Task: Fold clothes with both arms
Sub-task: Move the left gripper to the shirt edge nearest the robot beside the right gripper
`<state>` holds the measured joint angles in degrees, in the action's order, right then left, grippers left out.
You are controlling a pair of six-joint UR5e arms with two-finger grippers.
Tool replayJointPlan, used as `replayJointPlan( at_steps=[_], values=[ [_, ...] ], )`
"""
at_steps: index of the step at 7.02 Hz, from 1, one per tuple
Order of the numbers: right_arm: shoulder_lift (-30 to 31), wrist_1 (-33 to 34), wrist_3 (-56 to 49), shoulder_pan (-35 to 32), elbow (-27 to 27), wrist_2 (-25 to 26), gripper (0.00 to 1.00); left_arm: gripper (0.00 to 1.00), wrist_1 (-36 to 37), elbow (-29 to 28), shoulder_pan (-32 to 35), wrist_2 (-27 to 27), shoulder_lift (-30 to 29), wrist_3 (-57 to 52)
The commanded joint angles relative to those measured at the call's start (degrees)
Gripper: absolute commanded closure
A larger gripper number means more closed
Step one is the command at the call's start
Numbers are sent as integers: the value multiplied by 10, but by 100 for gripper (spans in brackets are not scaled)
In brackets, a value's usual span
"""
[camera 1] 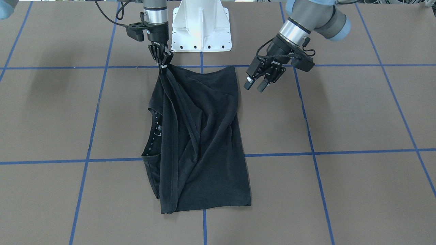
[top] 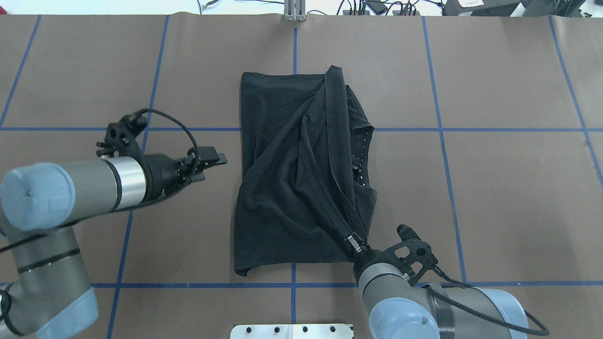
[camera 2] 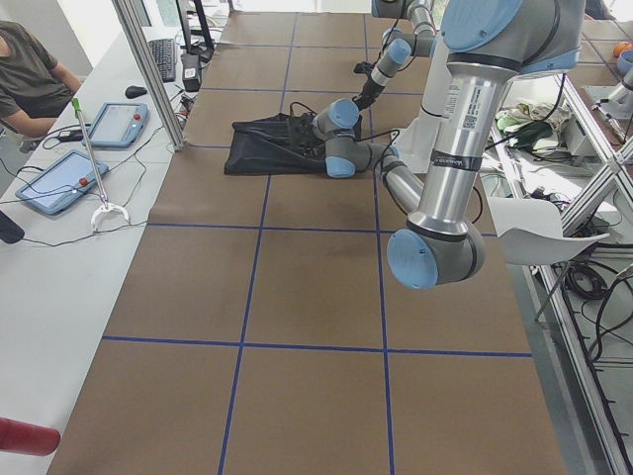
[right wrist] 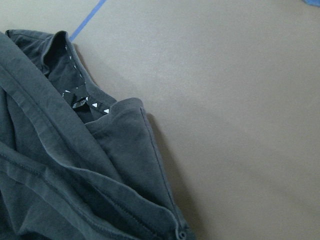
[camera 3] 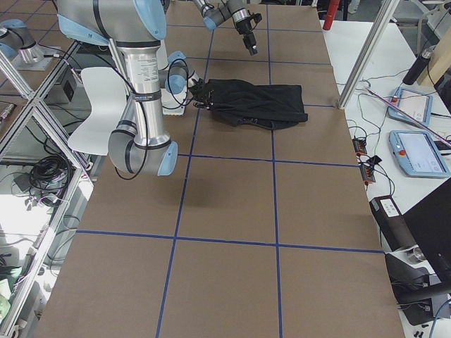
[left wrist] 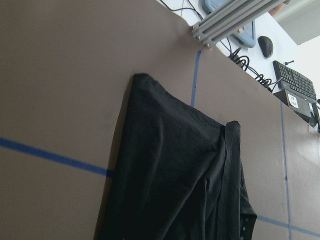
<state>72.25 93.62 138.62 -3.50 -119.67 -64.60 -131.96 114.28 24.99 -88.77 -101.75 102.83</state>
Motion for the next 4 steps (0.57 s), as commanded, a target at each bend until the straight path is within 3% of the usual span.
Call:
replayJointPlan(
  at_steps=[1,4],
  values=[
    [6,0,0,2,-9,0,100,33,50,20,-110,85,20,50],
    [6,0,0,3,-10,0,100,44,50,-10,-151,84,23,69]
  ],
)
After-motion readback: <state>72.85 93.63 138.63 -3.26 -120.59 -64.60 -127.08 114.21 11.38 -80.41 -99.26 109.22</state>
